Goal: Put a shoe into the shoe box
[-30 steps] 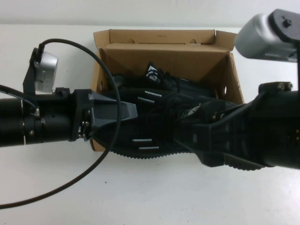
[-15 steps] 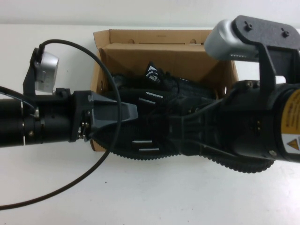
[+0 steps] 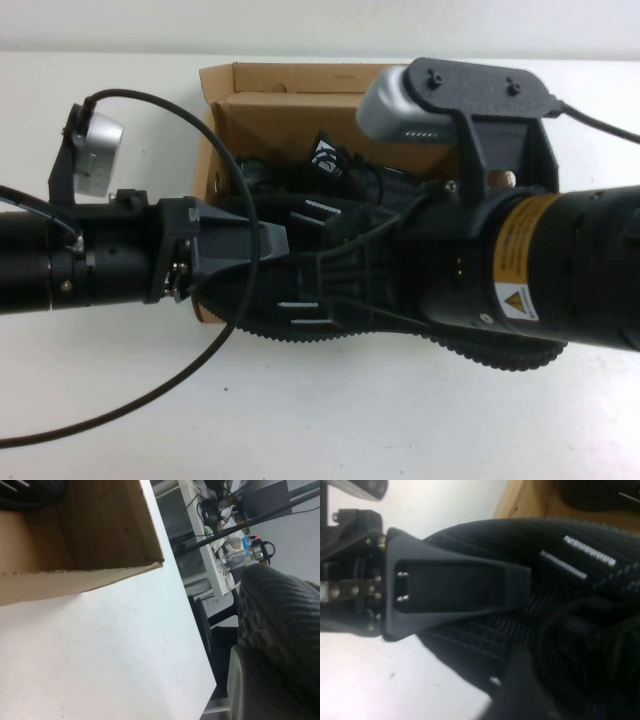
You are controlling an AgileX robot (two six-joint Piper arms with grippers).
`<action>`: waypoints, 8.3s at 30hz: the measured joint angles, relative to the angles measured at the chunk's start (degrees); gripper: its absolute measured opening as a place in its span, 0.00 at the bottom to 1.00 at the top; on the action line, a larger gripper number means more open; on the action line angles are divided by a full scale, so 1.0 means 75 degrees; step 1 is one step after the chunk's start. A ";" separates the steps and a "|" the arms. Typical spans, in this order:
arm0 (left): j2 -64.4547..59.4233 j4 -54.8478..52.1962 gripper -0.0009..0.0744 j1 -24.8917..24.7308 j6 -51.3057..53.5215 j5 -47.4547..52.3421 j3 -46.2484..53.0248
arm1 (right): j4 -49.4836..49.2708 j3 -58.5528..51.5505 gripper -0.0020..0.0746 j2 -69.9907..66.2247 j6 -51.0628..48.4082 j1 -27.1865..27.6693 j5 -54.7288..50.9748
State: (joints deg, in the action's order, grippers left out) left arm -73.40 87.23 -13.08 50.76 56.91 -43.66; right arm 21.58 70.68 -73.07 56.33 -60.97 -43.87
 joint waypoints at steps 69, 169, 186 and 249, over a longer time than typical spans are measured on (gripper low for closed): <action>0.0872 -0.1748 0.01 0.0001 0.0939 -0.1511 0.0000 | 0.0713 -0.0014 0.03 0.1332 -0.2250 0.1691 -0.0925; 0.5499 -0.9053 0.01 0.0001 -0.3604 -0.1005 0.0000 | -0.3341 0.2893 0.04 -0.3353 -0.9412 0.4107 -0.0943; 0.7087 -1.1631 0.01 0.0001 -0.5191 0.0079 -0.0444 | -0.2509 0.0604 0.01 0.1076 -0.7961 0.4107 0.1767; 0.8457 -0.9796 0.01 0.0001 -0.4138 -0.0473 0.0616 | -0.3027 -0.5258 0.01 0.6146 -0.7957 0.4107 0.4843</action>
State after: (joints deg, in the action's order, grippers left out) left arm -9.97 13.76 -13.07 19.73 53.37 -39.04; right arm -1.13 31.25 -26.97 -3.35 -30.17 -7.55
